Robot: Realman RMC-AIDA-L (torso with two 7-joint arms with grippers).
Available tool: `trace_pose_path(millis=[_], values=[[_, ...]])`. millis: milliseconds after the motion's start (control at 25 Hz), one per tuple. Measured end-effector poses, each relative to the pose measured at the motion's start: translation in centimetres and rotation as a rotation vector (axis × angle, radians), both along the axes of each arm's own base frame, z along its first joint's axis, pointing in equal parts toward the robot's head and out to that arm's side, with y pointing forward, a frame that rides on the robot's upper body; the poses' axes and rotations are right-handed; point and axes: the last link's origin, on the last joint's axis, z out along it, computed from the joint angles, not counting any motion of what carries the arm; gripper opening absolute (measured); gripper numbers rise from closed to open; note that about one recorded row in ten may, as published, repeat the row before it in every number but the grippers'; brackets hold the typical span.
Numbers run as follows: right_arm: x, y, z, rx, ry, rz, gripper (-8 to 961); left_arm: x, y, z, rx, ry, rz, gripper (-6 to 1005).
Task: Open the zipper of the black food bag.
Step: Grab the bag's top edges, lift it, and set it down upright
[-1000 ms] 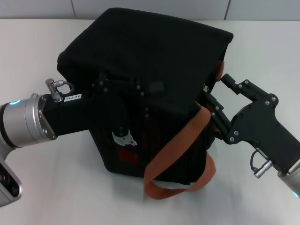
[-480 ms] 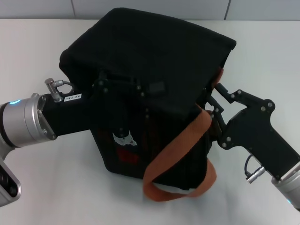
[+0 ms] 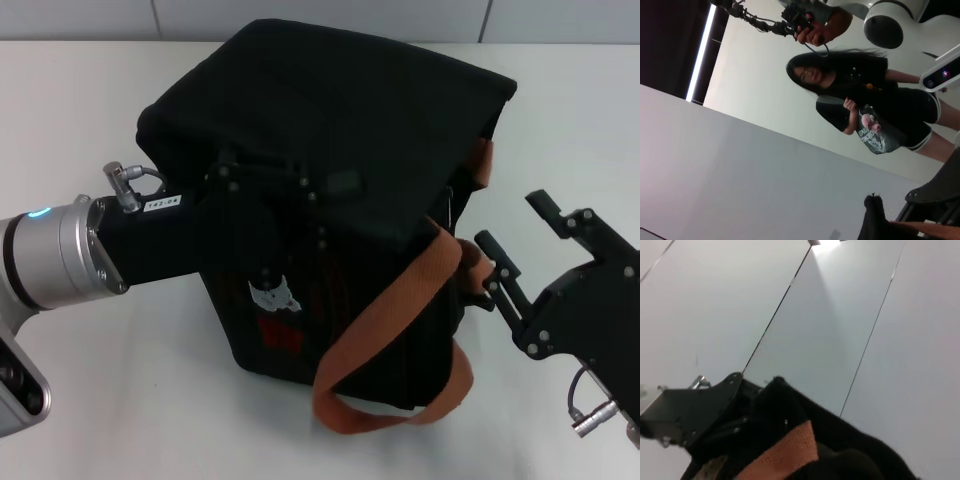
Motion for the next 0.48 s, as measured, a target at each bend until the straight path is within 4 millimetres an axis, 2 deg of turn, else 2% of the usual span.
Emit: trace_pose_path(millis=[80,480], values=[[0.0,0.3,-0.3,0.004,-0.024,-0.004,448,0.0,0.0,0.0,-0.001,-0.001,0.0,111],[-1.0,1.9,-2.2,-0.017,-0.121,0.001,451,0.1,0.0,-0.1,-0.004,-0.008,0.004,111]])
